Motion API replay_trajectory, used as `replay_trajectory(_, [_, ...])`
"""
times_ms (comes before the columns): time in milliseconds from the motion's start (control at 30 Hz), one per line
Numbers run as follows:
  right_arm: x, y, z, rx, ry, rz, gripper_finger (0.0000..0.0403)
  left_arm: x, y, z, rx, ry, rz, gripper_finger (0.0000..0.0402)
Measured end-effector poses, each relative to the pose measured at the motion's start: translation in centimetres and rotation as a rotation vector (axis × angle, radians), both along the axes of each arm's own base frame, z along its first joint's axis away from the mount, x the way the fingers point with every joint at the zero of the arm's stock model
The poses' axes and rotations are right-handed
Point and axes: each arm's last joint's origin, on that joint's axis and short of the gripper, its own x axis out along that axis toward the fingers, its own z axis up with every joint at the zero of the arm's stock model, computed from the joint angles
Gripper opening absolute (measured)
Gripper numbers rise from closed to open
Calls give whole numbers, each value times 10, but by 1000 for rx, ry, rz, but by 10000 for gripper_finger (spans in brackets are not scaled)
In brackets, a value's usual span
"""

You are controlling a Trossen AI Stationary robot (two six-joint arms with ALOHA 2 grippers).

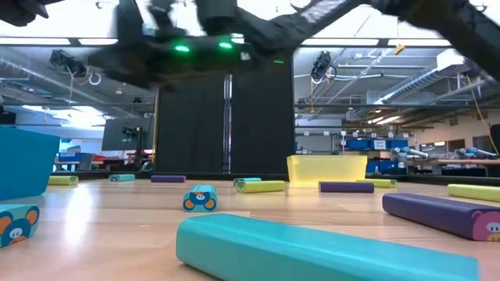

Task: Sort blocks
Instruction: Put the green block into the yellow bin

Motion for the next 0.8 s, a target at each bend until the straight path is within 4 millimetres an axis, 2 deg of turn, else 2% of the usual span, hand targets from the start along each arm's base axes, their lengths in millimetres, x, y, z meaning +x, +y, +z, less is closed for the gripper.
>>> replay_trajectory(167, [-82,-29,-3,-12,14,-170,200,5,3,-13,-36,145,97,119])
replay_trajectory(333, [-161,-32,6,-20,16,-298,199,15,9,-42,-132,409,305,119])
replay_trajectory(433, [-201,-29,14,-41,-13,-376,198,22,12,-48,-171,573,347,119])
replay_trajectory(533, [-233,-28,25,-48,-78,-440,197,30,14,-46,-177,786,401,119])
replay_trajectory(633, [-256,-27,30,-44,-105,-457,197,36,16,-38,-155,1047,442,120])
replay_trajectory(800, [-276,-23,40,-37,-157,-452,197,52,21,-24,-84,1515,434,129])
